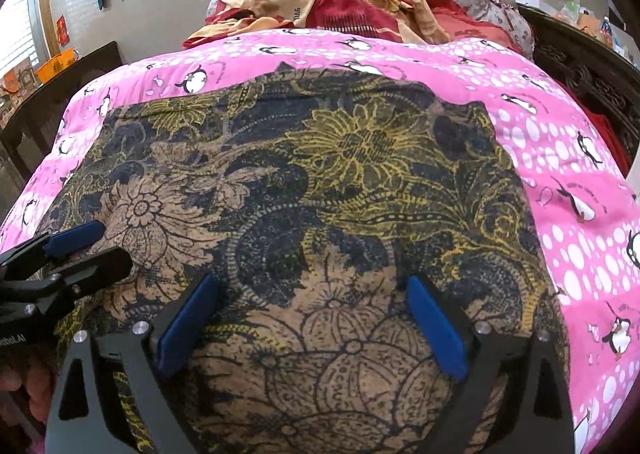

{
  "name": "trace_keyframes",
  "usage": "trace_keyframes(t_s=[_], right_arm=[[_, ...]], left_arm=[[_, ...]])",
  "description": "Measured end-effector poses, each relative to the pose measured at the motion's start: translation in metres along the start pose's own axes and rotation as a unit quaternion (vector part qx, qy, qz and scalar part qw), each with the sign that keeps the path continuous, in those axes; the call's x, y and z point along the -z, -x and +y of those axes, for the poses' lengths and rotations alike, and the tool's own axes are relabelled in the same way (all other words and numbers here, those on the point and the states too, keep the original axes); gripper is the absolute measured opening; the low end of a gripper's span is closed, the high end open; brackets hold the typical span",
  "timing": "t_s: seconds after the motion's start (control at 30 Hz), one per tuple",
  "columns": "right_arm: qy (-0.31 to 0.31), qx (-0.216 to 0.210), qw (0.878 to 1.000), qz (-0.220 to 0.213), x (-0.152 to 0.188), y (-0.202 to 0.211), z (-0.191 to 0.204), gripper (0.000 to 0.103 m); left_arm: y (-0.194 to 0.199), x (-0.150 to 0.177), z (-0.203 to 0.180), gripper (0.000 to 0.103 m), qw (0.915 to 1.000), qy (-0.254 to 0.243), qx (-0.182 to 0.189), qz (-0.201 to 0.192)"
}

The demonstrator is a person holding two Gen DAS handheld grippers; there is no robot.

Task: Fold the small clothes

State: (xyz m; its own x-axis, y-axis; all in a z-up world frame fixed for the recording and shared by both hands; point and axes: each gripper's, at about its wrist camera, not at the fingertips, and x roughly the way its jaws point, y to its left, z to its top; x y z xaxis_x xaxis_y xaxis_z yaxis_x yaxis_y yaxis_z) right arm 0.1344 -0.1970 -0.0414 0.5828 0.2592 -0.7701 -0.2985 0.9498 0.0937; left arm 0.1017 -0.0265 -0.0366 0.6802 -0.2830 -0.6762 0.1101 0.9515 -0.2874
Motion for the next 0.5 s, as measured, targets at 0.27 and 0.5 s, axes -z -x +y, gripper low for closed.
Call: trace_keyframes(t_s=[0.27,0.5], right_arm=[[0.000,-0.003,1.000,0.000,-0.0004,-0.0010,0.0018,0.100],[-0.001,-0.004,1.000,0.000,-0.0005,-0.0013,0.0025,0.101]], left_arm=[[0.0007,-0.0001,0.0012,0.060,1.0000,0.003,0.003,-0.001],[0.0005,-0.0001,0.0015,0.060,1.0000,0.006,0.007,-0.002]])
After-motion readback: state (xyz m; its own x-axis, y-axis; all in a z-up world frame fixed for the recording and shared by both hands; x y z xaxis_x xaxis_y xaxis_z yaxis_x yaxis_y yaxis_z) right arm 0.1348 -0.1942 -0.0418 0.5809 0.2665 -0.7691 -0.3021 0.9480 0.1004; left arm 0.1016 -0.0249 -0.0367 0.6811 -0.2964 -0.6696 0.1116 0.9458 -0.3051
